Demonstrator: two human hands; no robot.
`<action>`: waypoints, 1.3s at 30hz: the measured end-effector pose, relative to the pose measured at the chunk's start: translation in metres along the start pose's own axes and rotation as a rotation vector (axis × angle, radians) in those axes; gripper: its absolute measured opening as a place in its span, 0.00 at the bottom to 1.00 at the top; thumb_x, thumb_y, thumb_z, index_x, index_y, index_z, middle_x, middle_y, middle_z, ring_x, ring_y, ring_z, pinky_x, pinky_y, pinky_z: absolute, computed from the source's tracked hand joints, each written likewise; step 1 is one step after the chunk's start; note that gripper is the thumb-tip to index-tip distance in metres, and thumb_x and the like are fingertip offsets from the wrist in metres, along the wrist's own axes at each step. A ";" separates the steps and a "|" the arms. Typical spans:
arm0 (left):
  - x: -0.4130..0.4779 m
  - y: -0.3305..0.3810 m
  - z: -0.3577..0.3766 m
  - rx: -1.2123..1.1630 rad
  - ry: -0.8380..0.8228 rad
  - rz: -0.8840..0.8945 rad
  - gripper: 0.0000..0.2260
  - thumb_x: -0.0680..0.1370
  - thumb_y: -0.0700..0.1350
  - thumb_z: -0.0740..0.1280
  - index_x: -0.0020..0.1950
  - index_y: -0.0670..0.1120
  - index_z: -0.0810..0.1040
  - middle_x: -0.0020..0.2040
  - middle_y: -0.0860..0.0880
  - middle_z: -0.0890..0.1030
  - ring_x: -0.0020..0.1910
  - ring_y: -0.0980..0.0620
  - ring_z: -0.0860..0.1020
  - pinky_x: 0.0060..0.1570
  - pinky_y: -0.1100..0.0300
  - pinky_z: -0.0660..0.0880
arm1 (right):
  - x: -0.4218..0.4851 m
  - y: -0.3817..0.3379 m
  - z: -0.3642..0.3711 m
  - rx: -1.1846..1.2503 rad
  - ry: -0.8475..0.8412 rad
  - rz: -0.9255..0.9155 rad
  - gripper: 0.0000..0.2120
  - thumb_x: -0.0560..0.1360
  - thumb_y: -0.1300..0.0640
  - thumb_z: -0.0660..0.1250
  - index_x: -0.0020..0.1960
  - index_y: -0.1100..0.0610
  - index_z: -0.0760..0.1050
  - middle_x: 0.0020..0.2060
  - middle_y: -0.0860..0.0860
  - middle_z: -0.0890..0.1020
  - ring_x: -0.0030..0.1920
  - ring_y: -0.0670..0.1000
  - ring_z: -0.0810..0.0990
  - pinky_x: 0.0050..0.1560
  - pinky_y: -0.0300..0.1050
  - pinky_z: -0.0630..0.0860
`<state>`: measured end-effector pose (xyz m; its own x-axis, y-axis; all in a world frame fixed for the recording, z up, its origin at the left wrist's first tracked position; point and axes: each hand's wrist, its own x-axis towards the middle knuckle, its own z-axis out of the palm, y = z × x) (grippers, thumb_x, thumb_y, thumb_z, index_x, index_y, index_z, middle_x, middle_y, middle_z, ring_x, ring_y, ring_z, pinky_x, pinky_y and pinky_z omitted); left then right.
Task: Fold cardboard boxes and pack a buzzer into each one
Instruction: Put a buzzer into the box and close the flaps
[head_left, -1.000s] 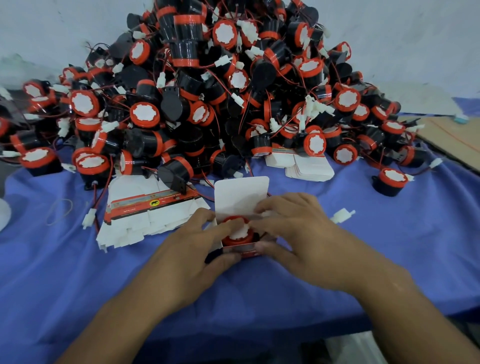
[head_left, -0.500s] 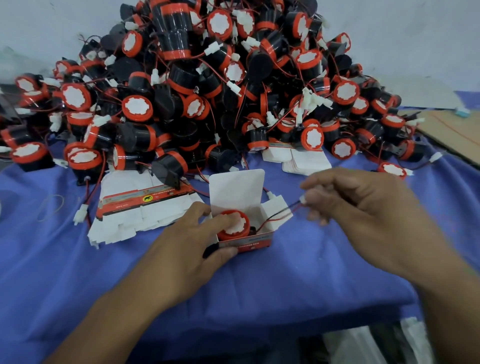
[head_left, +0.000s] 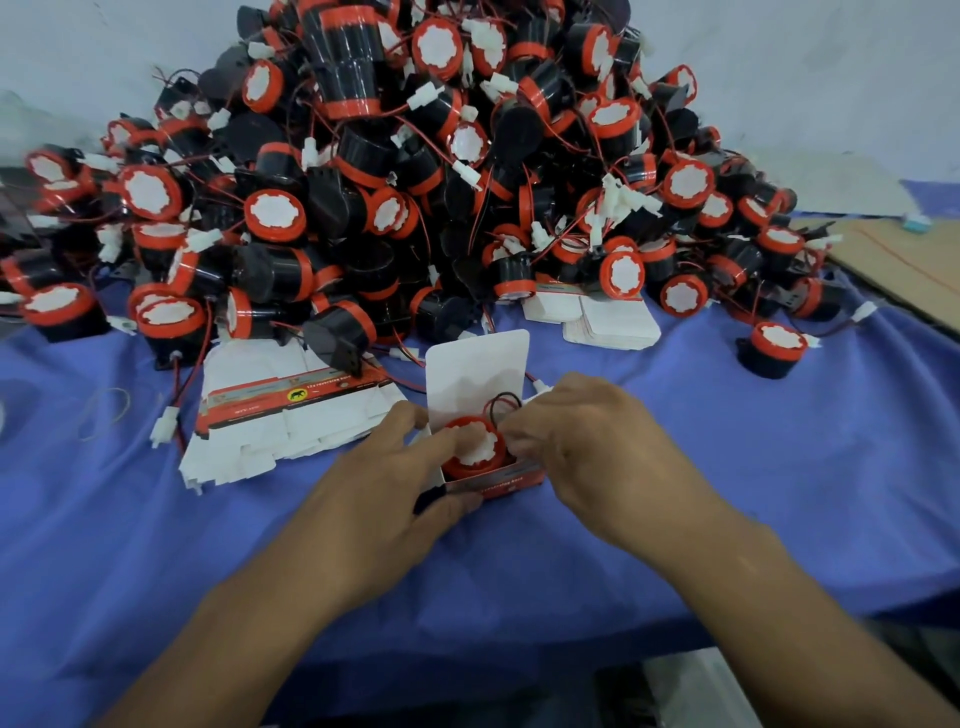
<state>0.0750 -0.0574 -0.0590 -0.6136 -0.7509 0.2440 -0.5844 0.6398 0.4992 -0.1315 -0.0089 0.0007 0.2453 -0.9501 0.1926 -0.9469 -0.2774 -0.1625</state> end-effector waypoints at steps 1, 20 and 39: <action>0.000 0.000 0.000 -0.003 -0.001 0.007 0.23 0.78 0.58 0.67 0.71 0.67 0.62 0.61 0.61 0.65 0.56 0.56 0.74 0.56 0.57 0.74 | 0.001 -0.001 -0.002 -0.030 -0.028 -0.006 0.12 0.69 0.72 0.62 0.42 0.58 0.78 0.35 0.53 0.79 0.39 0.54 0.69 0.41 0.55 0.70; 0.002 -0.001 0.004 0.038 0.007 0.023 0.22 0.78 0.59 0.66 0.72 0.65 0.66 0.66 0.63 0.64 0.58 0.54 0.75 0.56 0.57 0.75 | 0.015 -0.030 -0.006 -0.294 -0.149 0.162 0.12 0.77 0.66 0.62 0.48 0.53 0.61 0.40 0.49 0.65 0.38 0.53 0.65 0.28 0.44 0.53; 0.002 -0.001 0.005 -0.006 0.044 0.045 0.24 0.75 0.69 0.57 0.70 0.71 0.57 0.58 0.66 0.63 0.52 0.61 0.71 0.49 0.66 0.71 | -0.016 -0.007 0.002 0.172 -0.210 0.132 0.32 0.74 0.28 0.46 0.63 0.45 0.75 0.58 0.43 0.69 0.55 0.47 0.73 0.56 0.48 0.75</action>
<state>0.0719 -0.0590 -0.0634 -0.6155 -0.7278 0.3025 -0.5533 0.6724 0.4917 -0.1279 0.0077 -0.0034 0.1771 -0.9832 -0.0430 -0.9287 -0.1525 -0.3380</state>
